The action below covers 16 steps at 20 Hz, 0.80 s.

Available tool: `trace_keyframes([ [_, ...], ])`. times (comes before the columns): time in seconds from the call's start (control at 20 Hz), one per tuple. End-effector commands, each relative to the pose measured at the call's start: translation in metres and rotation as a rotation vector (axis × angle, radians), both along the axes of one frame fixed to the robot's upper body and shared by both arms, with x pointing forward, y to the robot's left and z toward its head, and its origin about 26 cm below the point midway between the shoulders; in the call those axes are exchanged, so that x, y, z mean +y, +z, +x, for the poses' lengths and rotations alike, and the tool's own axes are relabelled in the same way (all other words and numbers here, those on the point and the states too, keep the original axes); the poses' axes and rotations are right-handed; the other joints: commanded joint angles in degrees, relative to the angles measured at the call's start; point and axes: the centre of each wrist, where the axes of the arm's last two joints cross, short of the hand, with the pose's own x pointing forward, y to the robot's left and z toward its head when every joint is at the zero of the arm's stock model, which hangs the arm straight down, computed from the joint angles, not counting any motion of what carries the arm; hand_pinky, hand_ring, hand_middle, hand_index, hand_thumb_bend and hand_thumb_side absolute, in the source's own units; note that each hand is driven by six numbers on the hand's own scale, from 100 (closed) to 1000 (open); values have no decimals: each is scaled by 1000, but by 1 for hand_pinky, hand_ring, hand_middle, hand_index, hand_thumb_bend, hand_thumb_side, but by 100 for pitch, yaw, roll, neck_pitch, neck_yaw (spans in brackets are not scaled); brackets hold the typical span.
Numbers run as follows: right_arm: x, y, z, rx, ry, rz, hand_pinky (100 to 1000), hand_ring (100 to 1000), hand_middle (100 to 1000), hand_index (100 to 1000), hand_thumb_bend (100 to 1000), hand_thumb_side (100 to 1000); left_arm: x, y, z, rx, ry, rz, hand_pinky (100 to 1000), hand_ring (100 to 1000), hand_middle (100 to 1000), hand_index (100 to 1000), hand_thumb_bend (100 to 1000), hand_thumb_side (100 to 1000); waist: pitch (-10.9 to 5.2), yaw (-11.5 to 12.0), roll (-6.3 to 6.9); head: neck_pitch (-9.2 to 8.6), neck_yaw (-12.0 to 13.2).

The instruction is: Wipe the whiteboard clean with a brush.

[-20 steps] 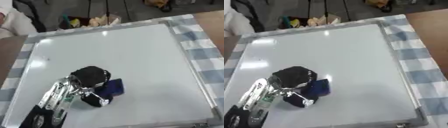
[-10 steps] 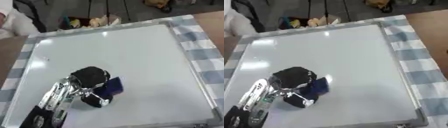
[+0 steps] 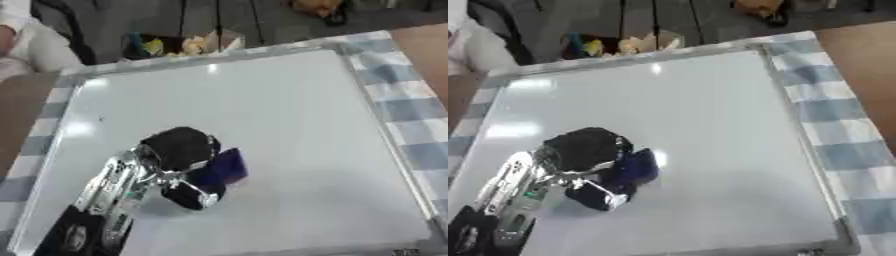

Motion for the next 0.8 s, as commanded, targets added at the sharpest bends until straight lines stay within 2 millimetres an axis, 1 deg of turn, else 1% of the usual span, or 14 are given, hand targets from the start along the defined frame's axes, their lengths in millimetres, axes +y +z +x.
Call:
trace_keyframes([
  [0.05,-2,6,-2,-17,4,-15,824,839,611,907,100,954,9,15,0,-2,-46,141,701,659,553,335,100,522,-114,5,-68,-60,8],
  [0.3,-3,6,-2,-17,5,-13,824,838,611,907,100,954,15,18,3,0,-29,150,701,653,546,336,100,503,-123,4,-64,-78,-9],
  [0.5,-3,6,-2,-16,4,-12,824,839,610,907,100,954,26,22,9,5,-5,168,707,656,548,342,100,496,-130,4,-66,-79,-9],
  [0.7,-3,5,-2,-16,2,-12,825,839,610,907,100,953,47,27,19,33,40,186,698,647,540,342,100,502,-129,-14,-66,-111,-9],
  [0.8,-3,5,-3,-16,1,-12,825,839,609,907,100,954,64,31,25,44,89,172,694,642,535,341,100,503,-124,-14,-66,-128,-22],
])
